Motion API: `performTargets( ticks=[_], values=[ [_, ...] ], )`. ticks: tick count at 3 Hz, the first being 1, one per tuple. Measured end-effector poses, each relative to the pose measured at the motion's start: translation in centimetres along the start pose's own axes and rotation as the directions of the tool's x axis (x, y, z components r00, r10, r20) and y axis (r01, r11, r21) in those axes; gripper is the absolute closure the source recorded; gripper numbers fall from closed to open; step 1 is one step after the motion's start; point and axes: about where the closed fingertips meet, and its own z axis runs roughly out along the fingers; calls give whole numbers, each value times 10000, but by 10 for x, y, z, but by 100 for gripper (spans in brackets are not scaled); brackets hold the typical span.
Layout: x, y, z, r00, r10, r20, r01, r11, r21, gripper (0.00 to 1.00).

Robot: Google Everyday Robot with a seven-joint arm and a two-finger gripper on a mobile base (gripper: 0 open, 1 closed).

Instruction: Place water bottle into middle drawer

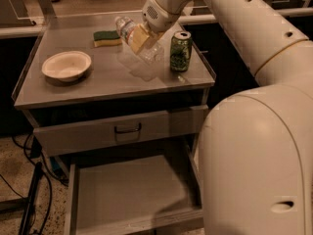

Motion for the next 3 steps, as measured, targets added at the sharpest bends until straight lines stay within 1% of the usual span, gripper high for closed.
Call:
performTargets(
  ticks=[1,2,3],
  values=[
    [0,0,0,10000,0,0,0,10000,0,100],
    [7,22,4,9998,-168,-97,166,9997,-183,100],
    [45,81,31,9963,-543,-659,478,9942,-967,100]
  ],
)
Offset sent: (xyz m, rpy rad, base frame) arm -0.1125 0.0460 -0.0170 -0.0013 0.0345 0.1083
